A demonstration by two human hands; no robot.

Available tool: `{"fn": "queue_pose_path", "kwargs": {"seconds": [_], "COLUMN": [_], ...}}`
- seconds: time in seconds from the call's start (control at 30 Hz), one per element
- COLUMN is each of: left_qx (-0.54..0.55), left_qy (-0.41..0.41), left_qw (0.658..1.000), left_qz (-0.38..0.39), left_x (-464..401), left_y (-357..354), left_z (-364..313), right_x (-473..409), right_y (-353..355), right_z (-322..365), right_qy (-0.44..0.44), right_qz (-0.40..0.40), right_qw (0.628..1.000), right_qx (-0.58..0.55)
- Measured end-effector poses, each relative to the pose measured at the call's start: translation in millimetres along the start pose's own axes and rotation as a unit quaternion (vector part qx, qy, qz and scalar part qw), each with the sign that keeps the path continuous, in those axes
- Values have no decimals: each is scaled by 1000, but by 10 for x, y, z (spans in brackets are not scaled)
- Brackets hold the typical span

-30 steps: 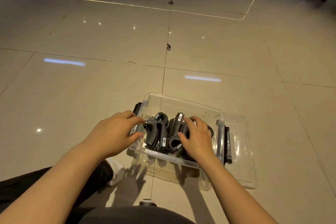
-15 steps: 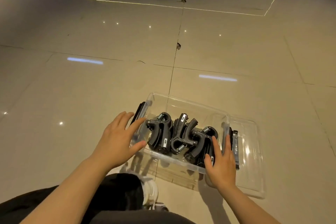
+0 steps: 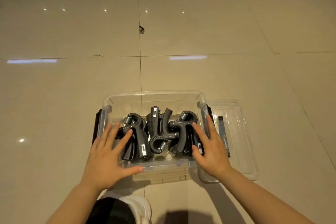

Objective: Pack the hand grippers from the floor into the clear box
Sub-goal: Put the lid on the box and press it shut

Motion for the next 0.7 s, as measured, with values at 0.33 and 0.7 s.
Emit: {"fn": "queue_pose_path", "kwargs": {"seconds": [0.33,0.7], "left_qx": [-105,-93], "left_qy": [49,-56], "left_qw": [991,960], "left_qz": [-72,-257], "left_x": [41,-146], "left_y": [-125,-436], "left_z": [-206,-1479], "right_x": [11,1035], "right_y": [-19,-280], "right_z": [-8,-800], "right_qy": [-37,-357], "right_qz": [-33,-173], "right_qw": [999,893], "right_qx": [-13,-213]}}
Point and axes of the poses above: each hand's wrist, its own x-axis away from the middle knuckle, its own y-axis out of the back of the hand, z = x × y, the point moved 5 cm from there along -x, towards the middle knuckle, and after that the axes turned 3 degrees about z, right-handed, at the moved point
